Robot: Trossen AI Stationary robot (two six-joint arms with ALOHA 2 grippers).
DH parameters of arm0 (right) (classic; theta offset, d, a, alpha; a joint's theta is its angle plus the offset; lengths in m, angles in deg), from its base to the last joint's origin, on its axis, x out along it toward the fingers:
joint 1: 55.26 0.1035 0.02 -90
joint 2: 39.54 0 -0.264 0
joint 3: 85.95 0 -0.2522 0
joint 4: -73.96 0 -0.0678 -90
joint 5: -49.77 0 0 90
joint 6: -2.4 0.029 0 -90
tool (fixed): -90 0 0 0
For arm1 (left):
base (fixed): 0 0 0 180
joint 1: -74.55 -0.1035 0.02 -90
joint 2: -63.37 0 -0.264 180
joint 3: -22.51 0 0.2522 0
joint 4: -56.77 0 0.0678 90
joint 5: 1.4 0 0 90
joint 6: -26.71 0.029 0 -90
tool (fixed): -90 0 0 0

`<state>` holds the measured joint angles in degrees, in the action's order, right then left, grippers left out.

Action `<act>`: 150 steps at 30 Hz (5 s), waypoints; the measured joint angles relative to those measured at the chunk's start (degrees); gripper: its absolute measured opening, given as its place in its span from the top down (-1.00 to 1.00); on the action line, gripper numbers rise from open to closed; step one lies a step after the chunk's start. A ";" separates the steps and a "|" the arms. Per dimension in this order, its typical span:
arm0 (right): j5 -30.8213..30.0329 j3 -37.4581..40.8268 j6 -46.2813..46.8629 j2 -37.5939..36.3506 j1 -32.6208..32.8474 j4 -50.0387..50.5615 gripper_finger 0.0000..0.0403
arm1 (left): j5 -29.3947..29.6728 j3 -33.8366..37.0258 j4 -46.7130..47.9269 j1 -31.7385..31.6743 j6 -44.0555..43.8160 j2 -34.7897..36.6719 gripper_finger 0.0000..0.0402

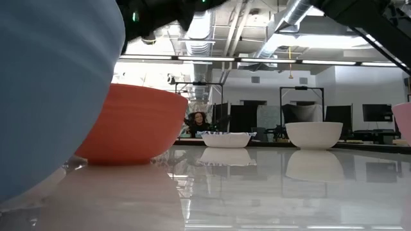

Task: Nest bowls inside each other
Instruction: Stack the blue patterned bowl into the blue patterned bowl

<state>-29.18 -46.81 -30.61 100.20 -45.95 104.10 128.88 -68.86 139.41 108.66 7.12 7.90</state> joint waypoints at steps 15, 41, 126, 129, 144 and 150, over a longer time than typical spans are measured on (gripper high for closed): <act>-30.18 -1.21 8.92 -22.97 -4.57 50.60 0.93 | 4.84 10.91 -21.71 -5.58 20.62 1.62 0.16; -29.16 59.73 15.36 -61.27 -17.64 17.73 0.51 | -46.67 22.97 -45.69 -50.69 36.79 1.38 0.16; -39.60 48.26 0.58 -42.20 1.60 19.86 0.97 | -27.36 30.08 -50.87 -23.79 52.77 0.88 0.10; -39.41 48.31 -0.45 -42.19 2.70 18.88 0.97 | -26.30 30.08 -51.19 -21.66 53.29 0.84 0.10; -36.46 47.83 -2.01 -42.30 6.90 17.63 0.97 | -22.88 30.02 -51.83 -19.32 59.67 -1.74 0.10; -36.46 47.81 -1.97 -42.30 7.30 16.17 0.97 | -21.53 30.03 -50.19 -19.32 60.91 -5.30 0.10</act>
<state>-65.64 1.00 -32.59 57.90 -38.65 120.28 107.35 -38.82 89.22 89.34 68.03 2.60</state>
